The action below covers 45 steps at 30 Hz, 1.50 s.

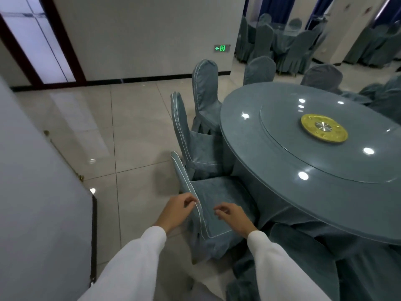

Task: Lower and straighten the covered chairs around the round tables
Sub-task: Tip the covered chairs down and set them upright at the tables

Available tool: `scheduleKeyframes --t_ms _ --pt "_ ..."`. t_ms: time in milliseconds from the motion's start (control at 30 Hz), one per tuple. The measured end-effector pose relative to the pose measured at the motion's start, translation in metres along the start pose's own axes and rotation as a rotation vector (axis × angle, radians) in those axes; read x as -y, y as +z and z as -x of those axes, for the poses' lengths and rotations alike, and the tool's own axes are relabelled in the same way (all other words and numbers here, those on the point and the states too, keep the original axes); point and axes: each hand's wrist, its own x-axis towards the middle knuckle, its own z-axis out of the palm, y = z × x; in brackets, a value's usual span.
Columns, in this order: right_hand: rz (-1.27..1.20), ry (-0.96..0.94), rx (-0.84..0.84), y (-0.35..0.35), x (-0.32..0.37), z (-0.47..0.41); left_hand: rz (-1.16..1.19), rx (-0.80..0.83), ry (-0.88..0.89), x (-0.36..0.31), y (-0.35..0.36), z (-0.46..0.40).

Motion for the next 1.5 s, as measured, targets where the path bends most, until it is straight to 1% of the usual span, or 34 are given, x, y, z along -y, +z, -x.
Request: scheduleKeyframes --t_ms 233,400,533,667,833,967,1133,1267,1400,1500 --pt "-0.071 -0.021 -0.001 0.008 0.028 -0.102 0.010 -0.025 -0.013 0.030 -0.049 -0.081" --pt "-0.138 0.006 0.020 0.006 0.041 -0.173 -0.052 0.038 -0.054 0.042 -0.079 -0.154" --pt "-0.146 0.005 -0.012 -0.010 0.051 -0.220 -0.126 0.109 0.017 0.032 -0.095 -0.209" --pt "-0.139 0.026 -0.060 -0.026 0.052 -0.248 -0.166 0.169 0.072 0.032 -0.099 -0.258" --pt "-0.150 0.094 -0.147 -0.040 0.042 -0.256 -0.161 0.293 0.117 0.034 -0.096 -0.303" --pt "-0.182 0.195 -0.234 -0.041 0.027 -0.244 -0.117 0.374 0.168 0.034 -0.088 -0.334" --pt "-0.246 0.354 -0.426 -0.028 0.024 -0.208 -0.069 0.492 0.244 0.045 -0.068 -0.359" --pt "-0.313 0.494 -0.547 0.007 0.030 -0.182 -0.121 0.667 0.347 0.055 -0.062 -0.365" --pt "-0.371 0.640 -0.598 0.057 0.051 -0.160 -0.152 0.827 0.420 0.065 -0.061 -0.360" --pt "-0.368 0.767 -0.626 0.104 0.067 -0.152 -0.173 0.905 0.471 0.074 -0.065 -0.348"
